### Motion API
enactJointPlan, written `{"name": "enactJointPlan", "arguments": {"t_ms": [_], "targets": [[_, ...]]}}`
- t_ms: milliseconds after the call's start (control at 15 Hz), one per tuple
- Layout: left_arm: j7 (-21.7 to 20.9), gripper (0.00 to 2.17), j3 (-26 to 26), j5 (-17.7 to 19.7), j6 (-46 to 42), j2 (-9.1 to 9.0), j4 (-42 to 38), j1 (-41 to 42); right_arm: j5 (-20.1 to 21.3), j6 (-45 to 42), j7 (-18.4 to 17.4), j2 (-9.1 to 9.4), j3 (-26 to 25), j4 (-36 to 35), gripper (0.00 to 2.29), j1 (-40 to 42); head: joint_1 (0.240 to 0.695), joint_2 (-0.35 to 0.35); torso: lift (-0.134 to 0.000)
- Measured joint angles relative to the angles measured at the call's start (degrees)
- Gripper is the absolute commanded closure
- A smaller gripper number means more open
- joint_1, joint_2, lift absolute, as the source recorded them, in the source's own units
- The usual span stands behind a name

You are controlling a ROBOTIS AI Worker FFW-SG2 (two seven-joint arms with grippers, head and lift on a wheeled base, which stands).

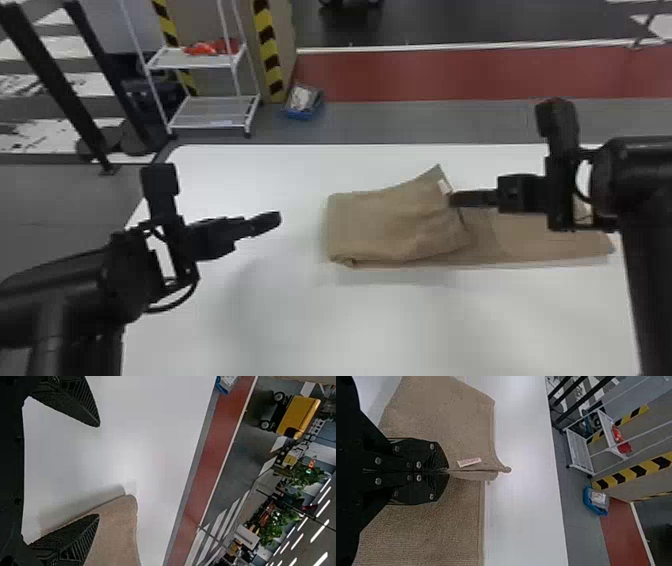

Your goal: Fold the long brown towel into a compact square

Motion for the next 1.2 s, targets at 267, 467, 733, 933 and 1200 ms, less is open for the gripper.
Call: {"name": "enactJointPlan", "arguments": {"t_ms": [267,467,733,933,1200], "targets": [[-0.09,0.08,0.10,0.05,0.01,0.02,0.00,0.02,-0.07,1.29,0.08,0.00,-1.21,-1.59,1.18,1.92,0.695,0.089,-0.120],[-0.09,0.08,0.11,0.01,0.01,0.03,0.00,0.05,-2.28,1.45,0.68,0.00,-4.13,-3.33,1.18,2.56,0.695,0.083,-0.120],[-0.09,0.08,0.34,0.08,0.01,0.10,0.00,0.31,-4.08,4.20,1.26,0.00,-7.74,-7.84,1.18,4.45,0.695,0.070,-0.120],[-0.09,0.08,0.13,0.13,-0.04,0.10,0.00,0.44,-3.83,3.09,1.04,0.00,-8.21,-5.76,1.18,5.37,0.695,0.064,-0.120],[-0.09,0.08,0.31,-0.03,-0.01,0.10,0.00,0.54,-5.30,3.42,1.16,0.00,-12.32,-6.21,1.18,3.24,0.695,0.045,-0.120]]}}
